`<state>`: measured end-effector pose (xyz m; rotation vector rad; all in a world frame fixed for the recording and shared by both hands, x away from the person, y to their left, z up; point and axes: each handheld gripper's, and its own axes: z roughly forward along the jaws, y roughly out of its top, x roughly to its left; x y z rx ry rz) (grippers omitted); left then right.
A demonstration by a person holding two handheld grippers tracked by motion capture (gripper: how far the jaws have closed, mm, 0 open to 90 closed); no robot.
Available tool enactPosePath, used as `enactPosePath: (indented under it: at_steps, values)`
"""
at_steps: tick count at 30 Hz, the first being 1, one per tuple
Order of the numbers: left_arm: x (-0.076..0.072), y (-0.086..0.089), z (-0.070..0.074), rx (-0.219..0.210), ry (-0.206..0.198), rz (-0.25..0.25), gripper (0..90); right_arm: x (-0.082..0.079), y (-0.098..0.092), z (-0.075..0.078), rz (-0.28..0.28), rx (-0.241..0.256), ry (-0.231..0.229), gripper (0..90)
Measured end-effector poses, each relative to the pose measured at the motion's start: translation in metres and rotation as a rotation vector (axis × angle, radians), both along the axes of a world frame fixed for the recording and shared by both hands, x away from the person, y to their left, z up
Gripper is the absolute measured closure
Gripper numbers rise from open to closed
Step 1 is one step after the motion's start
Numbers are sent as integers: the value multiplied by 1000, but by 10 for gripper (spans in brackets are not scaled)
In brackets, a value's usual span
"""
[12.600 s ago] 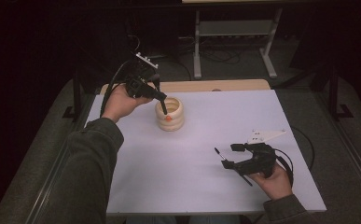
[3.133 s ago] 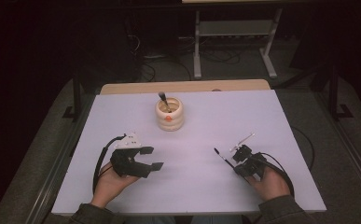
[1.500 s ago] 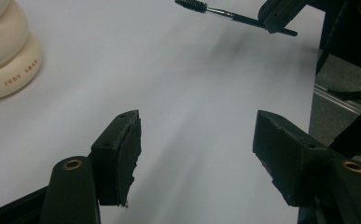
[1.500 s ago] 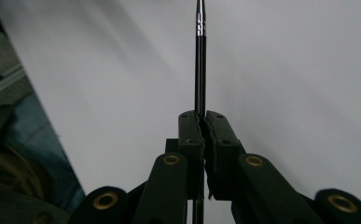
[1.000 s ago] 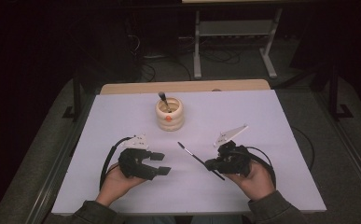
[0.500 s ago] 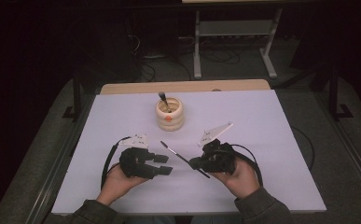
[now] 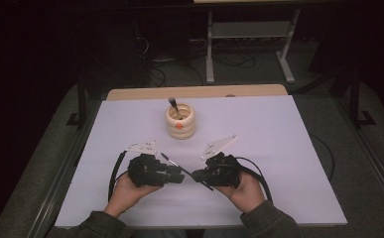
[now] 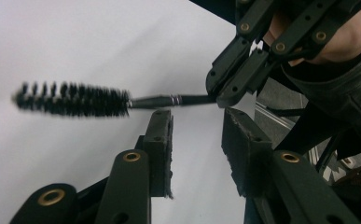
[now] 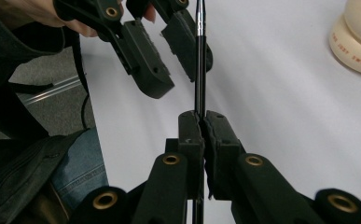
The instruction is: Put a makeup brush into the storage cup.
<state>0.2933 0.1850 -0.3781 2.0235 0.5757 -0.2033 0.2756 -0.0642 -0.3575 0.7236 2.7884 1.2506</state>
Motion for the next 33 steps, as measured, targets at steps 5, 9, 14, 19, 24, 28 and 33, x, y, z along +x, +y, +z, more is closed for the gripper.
enactPosePath:
  at_steps: [5, 9, 14, 19, 24, 28, 33]
  values:
    - [2, 1, -1, -16, 6, 4, 652, -2, 4, -4, 16, 3, -31, 852]
    - [3, 2, -2, -21, 8, -9, 678, -3, 6, -7, 22, 8, -47, 851]
    - [3, 2, -3, -25, 16, -14, 703, -5, 8, -10, 40, -4, -89, 851]
    - [5, 2, -5, -55, 42, -8, 715, -6, 10, -11, 60, -4, -109, 851]
    - [5, 2, -6, -70, 53, 2, 750, -6, 10, -12, 66, -6, -120, 851]
    - [6, 2, -6, -92, 69, -3, 802, -7, 11, -13, 61, -7, -116, 851]
    - [6, -1, -5, -83, 76, -1, 849, -6, 11, -17, 71, -1, -124, 850]
